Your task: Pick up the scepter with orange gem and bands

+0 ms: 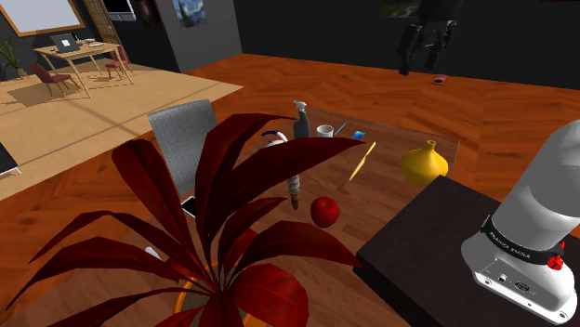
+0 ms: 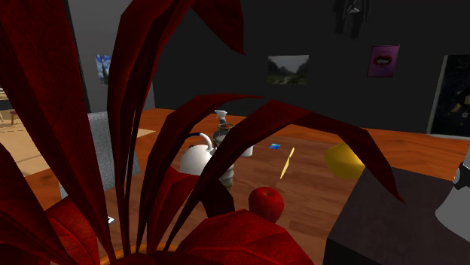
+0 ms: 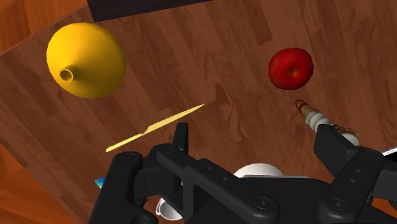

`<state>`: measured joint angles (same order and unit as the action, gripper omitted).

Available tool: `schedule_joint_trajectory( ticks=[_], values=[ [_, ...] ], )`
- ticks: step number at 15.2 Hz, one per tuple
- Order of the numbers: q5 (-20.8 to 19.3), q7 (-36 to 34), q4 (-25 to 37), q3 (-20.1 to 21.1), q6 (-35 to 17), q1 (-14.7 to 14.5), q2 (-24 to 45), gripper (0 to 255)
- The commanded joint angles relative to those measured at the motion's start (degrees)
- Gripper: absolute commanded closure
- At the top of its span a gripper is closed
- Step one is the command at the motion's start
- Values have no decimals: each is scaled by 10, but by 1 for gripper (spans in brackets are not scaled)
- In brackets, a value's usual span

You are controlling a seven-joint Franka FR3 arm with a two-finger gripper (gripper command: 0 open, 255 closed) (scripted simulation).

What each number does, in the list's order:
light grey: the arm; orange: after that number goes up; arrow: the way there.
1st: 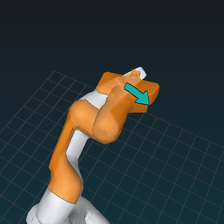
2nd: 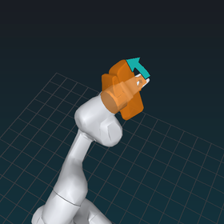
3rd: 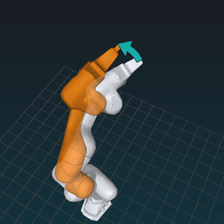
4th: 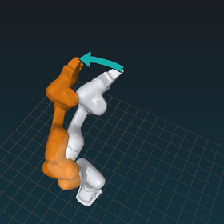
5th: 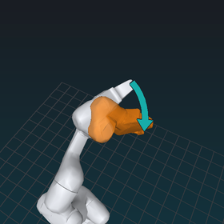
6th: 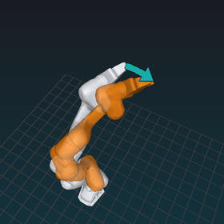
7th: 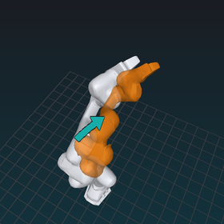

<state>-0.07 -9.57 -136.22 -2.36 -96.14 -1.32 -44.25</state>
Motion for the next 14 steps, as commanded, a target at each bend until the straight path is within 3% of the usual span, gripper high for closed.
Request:
schedule_joint_trajectory(
  ticks=[1,14],
  values=[
    [0,0,0,0,0,0,0,0],
    [41,-89,-24,90,-226,-39,180,0]
  ],
)
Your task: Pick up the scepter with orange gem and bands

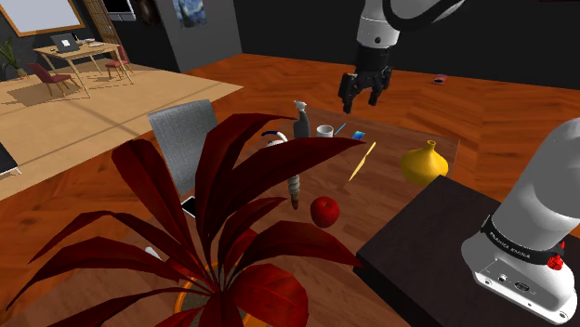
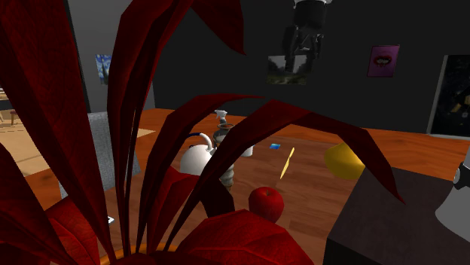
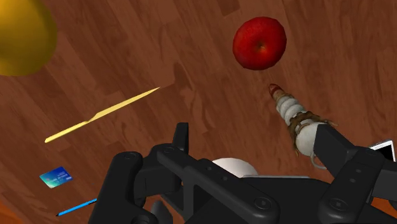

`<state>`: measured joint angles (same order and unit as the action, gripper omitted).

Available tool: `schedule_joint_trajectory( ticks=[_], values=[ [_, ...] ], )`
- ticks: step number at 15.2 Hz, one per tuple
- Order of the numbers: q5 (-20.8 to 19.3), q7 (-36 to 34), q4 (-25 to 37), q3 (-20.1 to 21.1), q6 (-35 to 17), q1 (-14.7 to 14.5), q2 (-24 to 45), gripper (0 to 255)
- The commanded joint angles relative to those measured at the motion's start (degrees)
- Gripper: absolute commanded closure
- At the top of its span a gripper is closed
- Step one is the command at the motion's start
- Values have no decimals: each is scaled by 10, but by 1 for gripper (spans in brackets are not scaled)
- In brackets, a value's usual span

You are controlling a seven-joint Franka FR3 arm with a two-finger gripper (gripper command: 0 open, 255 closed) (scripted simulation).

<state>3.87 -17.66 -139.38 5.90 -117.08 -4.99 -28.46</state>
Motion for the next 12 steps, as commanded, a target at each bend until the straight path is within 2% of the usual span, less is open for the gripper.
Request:
schedule_joint_trajectory(
  ticks=[1,7,12],
  values=[
    [2,-15,12,14,-33,-4,40,0],
    [-10,-63,51,53,-119,-13,156,0],
    [-43,-113,104,79,-176,-21,260,0]
  ],
)
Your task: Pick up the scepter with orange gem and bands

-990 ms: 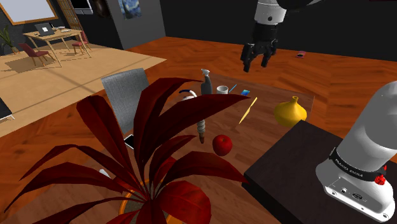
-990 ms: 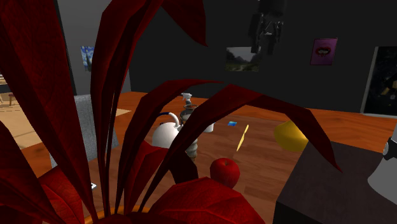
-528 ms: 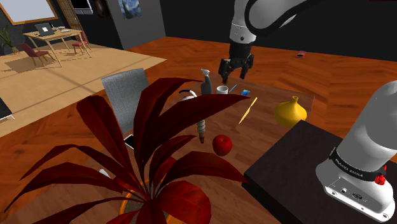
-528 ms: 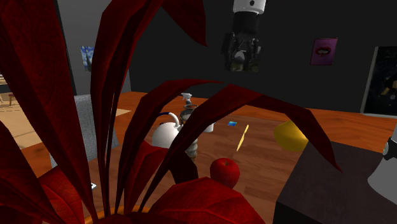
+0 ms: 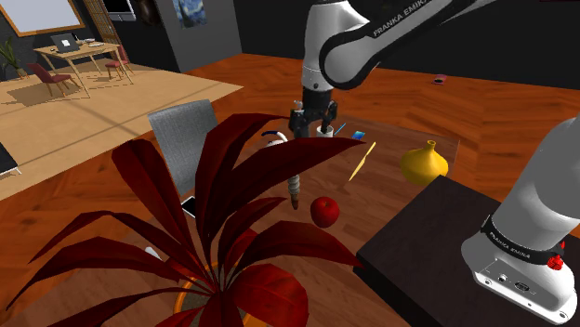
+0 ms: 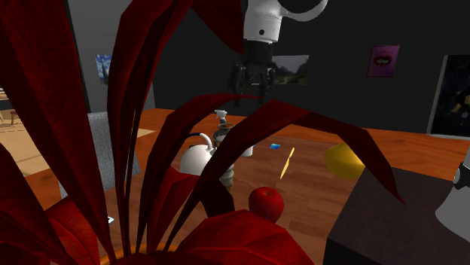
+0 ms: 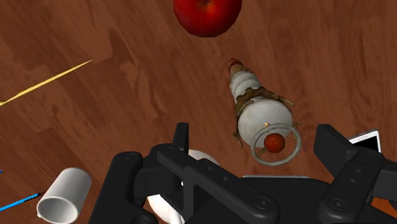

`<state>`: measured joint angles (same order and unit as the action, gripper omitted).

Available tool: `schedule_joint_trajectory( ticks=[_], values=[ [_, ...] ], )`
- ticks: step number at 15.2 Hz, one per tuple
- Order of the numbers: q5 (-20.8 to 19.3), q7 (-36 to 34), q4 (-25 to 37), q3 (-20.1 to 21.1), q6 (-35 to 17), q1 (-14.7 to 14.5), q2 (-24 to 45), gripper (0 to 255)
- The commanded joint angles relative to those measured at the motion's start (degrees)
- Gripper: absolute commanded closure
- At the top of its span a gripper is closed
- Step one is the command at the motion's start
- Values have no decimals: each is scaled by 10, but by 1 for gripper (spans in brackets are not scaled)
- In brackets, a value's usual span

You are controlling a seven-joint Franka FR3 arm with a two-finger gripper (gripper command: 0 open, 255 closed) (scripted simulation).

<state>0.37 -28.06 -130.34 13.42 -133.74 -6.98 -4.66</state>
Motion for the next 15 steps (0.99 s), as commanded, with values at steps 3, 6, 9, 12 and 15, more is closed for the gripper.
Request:
schedule_joint_trajectory(
  ticks=[3,6,9,12,15],
  values=[
    [-36,-42,55,13,-34,-9,86,0],
    [-50,-55,63,13,-54,-14,115,0],
    [-57,-61,56,11,-76,-15,129,0],
    [-64,-66,50,10,-94,-17,142,0],
    [-64,-66,50,9,-94,-17,142,255]
  ],
)
